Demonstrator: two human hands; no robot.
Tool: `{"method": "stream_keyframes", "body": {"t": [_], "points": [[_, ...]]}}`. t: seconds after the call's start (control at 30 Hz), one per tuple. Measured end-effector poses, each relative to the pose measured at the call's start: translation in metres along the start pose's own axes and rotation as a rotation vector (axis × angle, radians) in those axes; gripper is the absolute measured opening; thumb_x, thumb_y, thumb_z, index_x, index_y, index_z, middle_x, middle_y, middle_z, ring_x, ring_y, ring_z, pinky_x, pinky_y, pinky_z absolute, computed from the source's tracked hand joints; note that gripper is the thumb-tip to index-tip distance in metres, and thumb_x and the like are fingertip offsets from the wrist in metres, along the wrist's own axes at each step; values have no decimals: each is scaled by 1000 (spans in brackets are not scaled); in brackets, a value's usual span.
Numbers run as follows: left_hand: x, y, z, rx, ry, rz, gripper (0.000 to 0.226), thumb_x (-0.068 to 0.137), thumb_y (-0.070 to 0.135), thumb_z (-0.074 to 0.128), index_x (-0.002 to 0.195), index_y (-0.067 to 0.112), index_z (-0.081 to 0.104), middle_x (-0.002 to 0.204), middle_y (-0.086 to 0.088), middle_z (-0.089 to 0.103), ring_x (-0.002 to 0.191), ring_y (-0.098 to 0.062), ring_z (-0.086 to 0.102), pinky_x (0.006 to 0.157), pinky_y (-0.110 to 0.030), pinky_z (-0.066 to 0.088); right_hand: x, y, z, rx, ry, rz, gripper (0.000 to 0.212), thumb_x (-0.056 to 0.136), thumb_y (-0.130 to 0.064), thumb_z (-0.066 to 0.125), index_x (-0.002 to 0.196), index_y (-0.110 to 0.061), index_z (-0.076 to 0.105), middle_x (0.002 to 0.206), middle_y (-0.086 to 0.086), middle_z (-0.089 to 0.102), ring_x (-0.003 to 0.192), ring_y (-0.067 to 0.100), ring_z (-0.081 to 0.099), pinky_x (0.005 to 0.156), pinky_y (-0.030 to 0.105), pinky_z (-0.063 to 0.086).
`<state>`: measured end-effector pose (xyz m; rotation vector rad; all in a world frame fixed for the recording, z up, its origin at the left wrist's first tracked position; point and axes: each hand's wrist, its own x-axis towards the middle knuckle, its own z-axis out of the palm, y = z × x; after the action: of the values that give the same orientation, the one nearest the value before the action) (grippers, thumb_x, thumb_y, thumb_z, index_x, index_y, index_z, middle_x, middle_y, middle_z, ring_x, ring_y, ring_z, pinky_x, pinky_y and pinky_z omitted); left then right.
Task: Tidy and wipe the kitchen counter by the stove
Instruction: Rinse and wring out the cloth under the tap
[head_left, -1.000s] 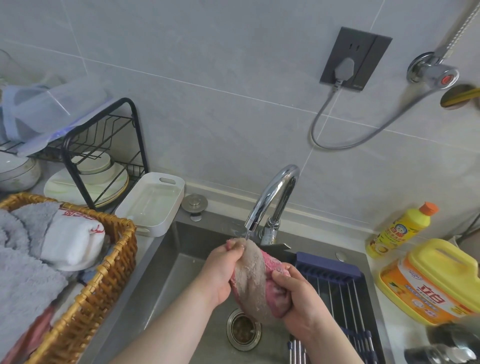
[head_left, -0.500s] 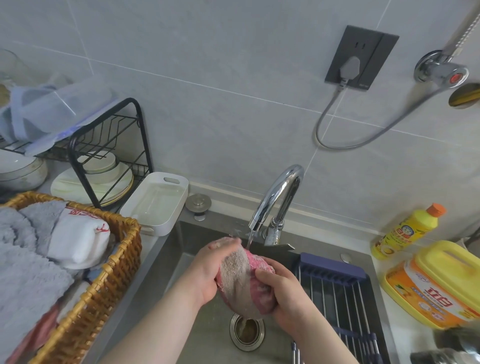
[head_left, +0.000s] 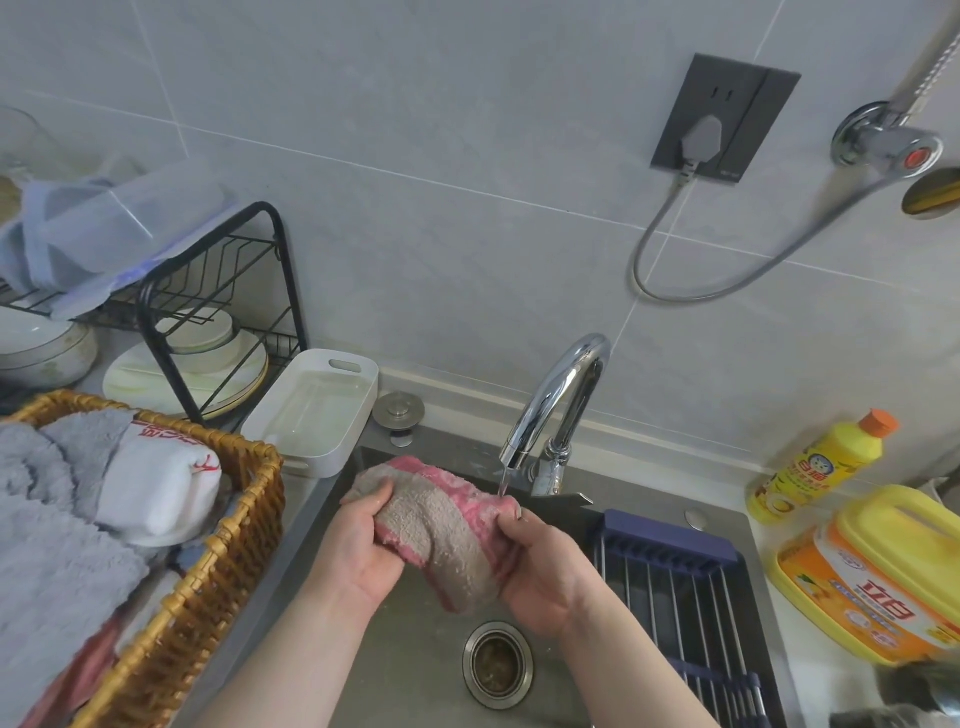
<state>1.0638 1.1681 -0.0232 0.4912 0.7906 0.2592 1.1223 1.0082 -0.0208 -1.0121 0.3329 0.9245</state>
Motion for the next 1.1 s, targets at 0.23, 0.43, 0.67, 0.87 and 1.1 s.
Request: {"method": "stream_keyframes", "body": {"t": [0.23, 0.43, 0.67, 0.87, 1.1], "points": [[4, 2, 1, 11, 21, 29, 25, 96, 2, 49, 117, -1, 61, 117, -22, 66, 109, -33, 63, 90, -46, 50, 0, -13, 16, 57, -34, -67, 28, 101, -17, 46, 122, -2, 58, 122, 26, 65, 113, 42, 63, 96, 62, 48], [-2, -6, -5, 76, 88, 11, 25, 92, -3, 42, 107, -1, 62, 105, -24, 66, 94, -34, 64, 80, -43, 51, 6, -15, 27, -290, 277, -164, 35, 99, -37, 53, 95, -7, 70, 88, 14, 76, 90, 35, 72, 87, 53, 56], [-3, -16, -16, 31, 144, 16, 18, 95, 4, 48, 92, -3, 64, 85, -20, 71, 81, -29, 65, 71, -39, 51, 4, 1, 22, -43, 34, -81, 33, 104, -7, 34, 115, 12, 58, 110, 31, 66, 101, 42, 66, 92, 53, 53], [-1, -15, -14, 36, 124, 6, 23, 94, -5, 46, 114, -6, 58, 106, -24, 67, 96, -31, 66, 79, -43, 52, 15, 2, 25, -54, 195, -78, 32, 104, -23, 45, 108, 2, 65, 95, 24, 73, 89, 40, 72, 72, 49, 59], [7, -9, 0, -22, 203, 19, 39, 92, -4, 45, 129, -15, 47, 128, -31, 57, 117, -37, 60, 101, -46, 47, 6, 2, 10, -107, -183, -129, 35, 94, 2, 51, 129, 0, 52, 125, 28, 62, 116, 43, 60, 99, 57, 48]]}}
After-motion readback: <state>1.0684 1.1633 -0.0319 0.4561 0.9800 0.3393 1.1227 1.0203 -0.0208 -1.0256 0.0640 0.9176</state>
